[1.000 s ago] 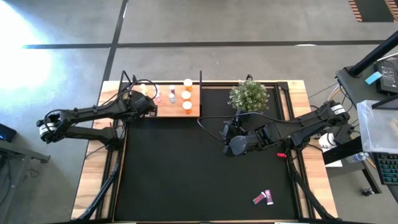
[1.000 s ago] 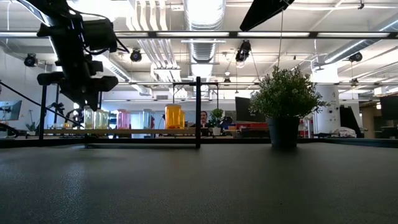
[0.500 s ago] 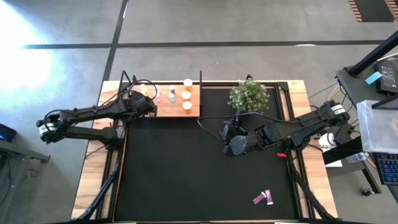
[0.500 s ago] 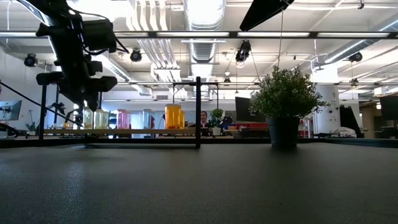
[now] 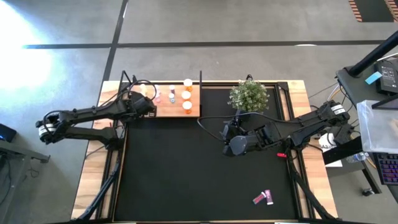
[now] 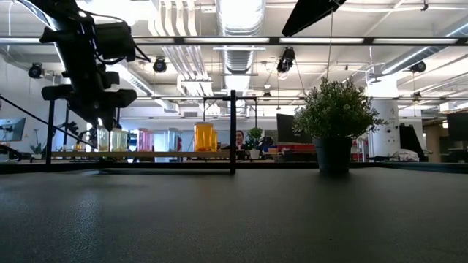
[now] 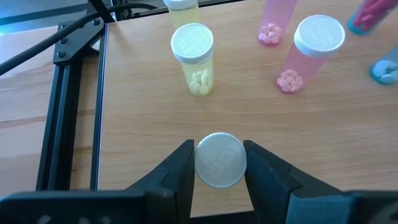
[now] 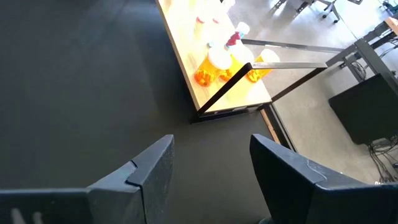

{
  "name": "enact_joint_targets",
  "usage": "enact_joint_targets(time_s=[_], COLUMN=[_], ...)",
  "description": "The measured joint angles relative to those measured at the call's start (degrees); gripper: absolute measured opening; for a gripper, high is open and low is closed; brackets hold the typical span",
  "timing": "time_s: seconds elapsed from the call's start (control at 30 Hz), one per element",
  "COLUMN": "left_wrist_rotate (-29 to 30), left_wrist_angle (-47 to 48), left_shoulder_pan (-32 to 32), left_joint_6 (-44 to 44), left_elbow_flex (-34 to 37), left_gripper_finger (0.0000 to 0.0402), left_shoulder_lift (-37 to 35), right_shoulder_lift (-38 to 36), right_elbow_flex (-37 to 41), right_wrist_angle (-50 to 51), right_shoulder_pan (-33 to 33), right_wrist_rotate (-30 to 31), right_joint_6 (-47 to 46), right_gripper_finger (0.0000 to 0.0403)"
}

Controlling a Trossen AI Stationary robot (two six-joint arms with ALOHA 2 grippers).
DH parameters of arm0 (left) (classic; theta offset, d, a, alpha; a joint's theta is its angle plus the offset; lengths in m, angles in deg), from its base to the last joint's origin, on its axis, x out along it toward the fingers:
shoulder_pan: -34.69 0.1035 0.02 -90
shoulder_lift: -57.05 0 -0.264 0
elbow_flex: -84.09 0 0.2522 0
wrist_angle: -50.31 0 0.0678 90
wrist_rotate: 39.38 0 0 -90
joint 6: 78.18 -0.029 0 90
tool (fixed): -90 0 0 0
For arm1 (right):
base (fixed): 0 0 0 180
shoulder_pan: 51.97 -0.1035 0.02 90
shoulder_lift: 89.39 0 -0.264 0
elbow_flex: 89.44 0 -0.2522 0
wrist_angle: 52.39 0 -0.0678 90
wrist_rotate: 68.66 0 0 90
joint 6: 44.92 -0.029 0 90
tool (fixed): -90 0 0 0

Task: Pick and place medicine bottles onto shelf by color
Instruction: Put the yellow medicine bottle on the shelf aligned with the other yellow medicine bottles

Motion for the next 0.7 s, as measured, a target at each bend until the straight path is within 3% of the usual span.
enact_joint_targets(time_s=[0.7], left_wrist_rotate=[-0.48], left_wrist_angle=[-0.97], left_shoulder_pan=[0.66], left_joint_6=[-1.31], left_elbow_flex=[0.27], left_gripper_finger=[0.0126], left_shoulder_lift=[-0.15], right_shoulder_lift=[0.0], right_elbow_flex=[0.0], right_wrist_angle=[-0.02], right_shoulder_pan=[0.0], right_wrist_rotate=[-0.04], right_joint_6=[0.0], right_gripper_finger=[0.0203])
